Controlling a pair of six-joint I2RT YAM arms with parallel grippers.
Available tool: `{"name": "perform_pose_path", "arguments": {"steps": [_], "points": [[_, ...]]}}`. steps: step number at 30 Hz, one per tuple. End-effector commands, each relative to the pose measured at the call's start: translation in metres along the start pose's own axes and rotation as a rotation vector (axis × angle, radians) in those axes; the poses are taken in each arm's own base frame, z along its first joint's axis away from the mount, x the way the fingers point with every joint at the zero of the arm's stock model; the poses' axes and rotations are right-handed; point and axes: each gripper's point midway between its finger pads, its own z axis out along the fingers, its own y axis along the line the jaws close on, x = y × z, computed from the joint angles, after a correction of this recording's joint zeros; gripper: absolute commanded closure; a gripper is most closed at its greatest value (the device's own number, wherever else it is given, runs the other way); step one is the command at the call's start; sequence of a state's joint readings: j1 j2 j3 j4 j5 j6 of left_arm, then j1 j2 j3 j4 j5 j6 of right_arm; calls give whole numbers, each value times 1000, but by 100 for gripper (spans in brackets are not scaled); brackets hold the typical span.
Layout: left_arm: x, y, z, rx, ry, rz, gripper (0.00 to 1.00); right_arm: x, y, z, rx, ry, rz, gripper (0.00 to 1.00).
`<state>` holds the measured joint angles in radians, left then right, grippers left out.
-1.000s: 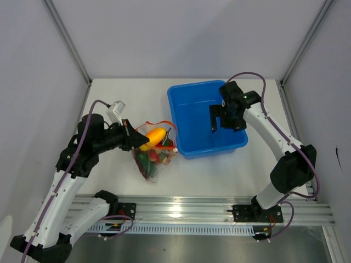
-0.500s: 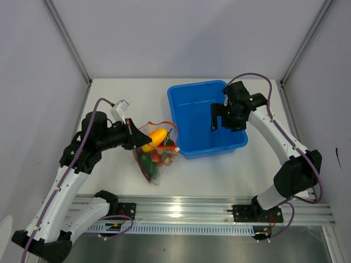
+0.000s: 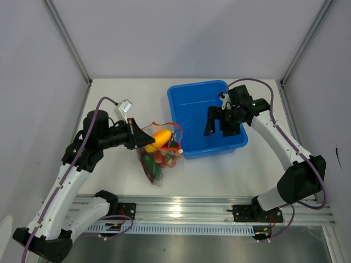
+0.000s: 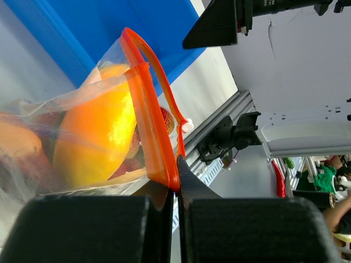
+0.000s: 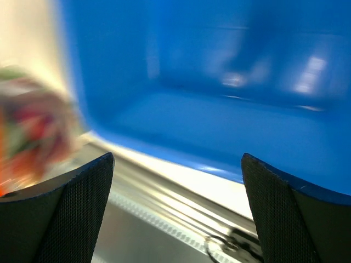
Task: Place the food in the zip-top bag and seal the zipper
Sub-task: Adjust the zipper food storage bag at the center of the board.
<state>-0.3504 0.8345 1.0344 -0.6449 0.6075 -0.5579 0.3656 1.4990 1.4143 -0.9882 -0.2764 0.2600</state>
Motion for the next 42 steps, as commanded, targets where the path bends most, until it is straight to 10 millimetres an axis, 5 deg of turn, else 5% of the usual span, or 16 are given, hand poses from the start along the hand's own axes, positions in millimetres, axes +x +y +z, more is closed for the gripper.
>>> {"name": "perform_pose_path", "arguments": {"steps": [1, 9, 20, 23, 29, 35, 42], "points": [[-12, -19, -2, 95, -33, 57, 100, 5, 84, -22, -381, -20, -96, 0], [-11, -24, -5, 109, -25, 62, 100, 15, 157, -17, -564, 0, -158, 14], [-6, -33, -10, 150, -16, 56, 100, 18, 162, 18, -493, 43, -123, 35], [-5, -35, -13, 153, -16, 60, 99, 15, 167, 25, -497, 50, -118, 50], [0, -27, -11, 128, -13, 53, 100, 13, 176, 25, -509, 46, -137, 99], [5, 8, -2, -14, -29, 2, 99, 5, 196, 1, -541, -27, -215, 100], [6, 24, 6, -64, -42, -19, 99, 28, 218, -9, -552, 8, -331, 100]]}}
